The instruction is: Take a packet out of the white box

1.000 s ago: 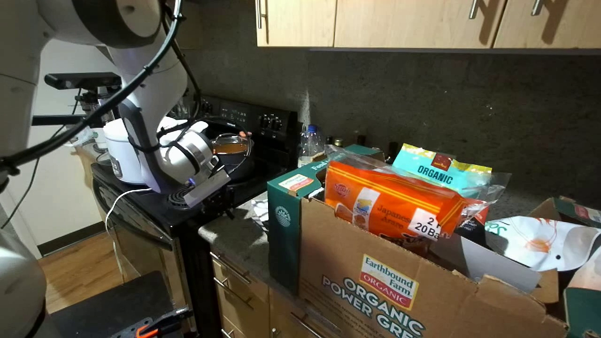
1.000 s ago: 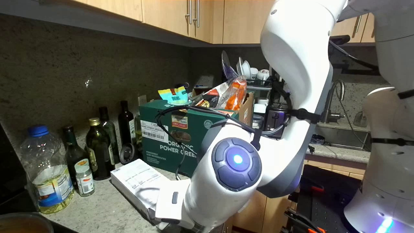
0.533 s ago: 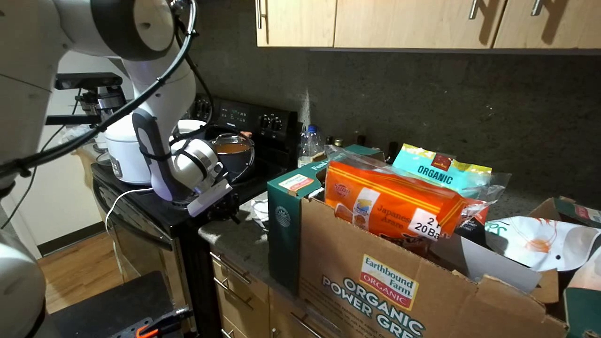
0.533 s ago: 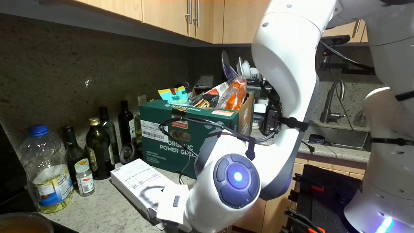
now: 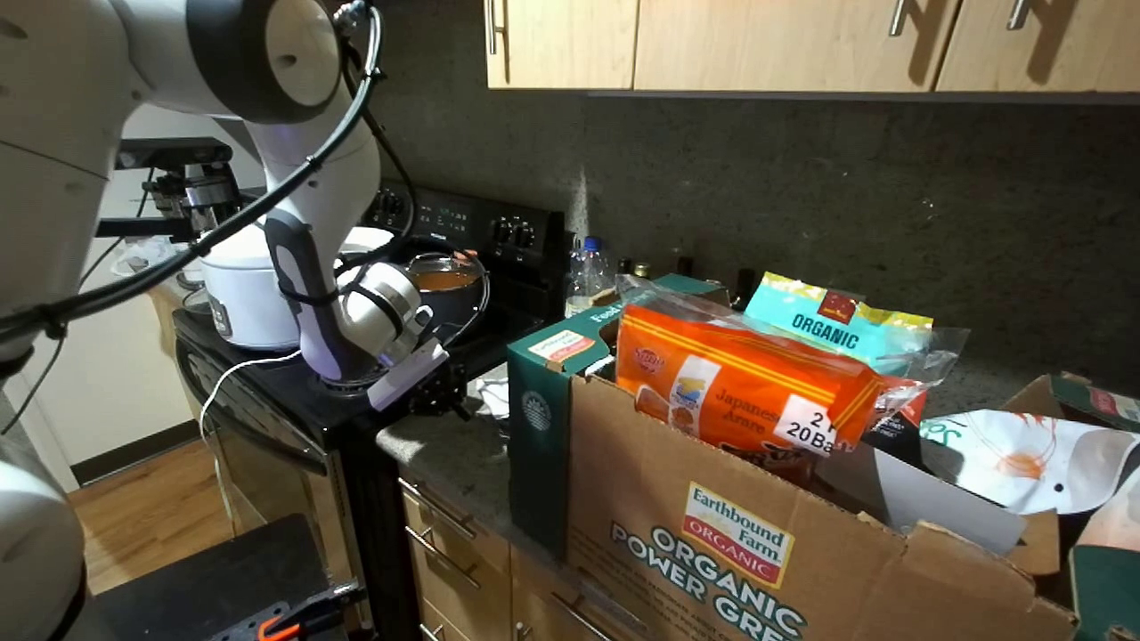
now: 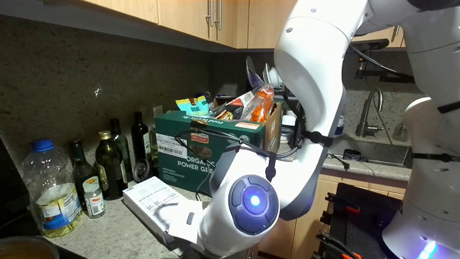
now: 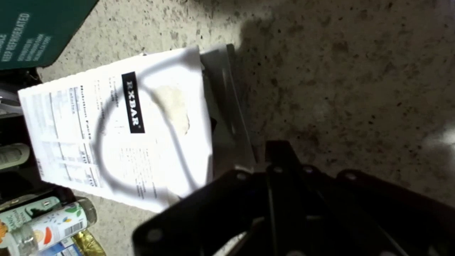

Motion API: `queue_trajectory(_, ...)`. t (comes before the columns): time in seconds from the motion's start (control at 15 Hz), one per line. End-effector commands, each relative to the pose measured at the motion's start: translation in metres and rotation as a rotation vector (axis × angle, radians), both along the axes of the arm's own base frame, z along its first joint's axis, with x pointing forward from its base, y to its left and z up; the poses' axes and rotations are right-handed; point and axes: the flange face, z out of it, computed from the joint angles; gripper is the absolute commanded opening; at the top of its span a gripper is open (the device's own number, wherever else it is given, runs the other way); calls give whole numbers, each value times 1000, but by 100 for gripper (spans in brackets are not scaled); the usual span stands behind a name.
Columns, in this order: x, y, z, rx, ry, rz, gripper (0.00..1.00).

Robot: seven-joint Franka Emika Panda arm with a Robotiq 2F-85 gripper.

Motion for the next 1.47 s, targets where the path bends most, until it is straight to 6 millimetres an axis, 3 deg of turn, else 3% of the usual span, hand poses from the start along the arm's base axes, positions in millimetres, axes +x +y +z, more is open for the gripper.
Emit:
queue_trajectory(0.0, 12, -2, 6, -18, -45, -3, 0)
queue_trajectory(0.67, 48, -20, 17, -51, -54, -10, 0)
queue_trajectory(1.4, 62, -5, 44, -105, -115, 31, 0)
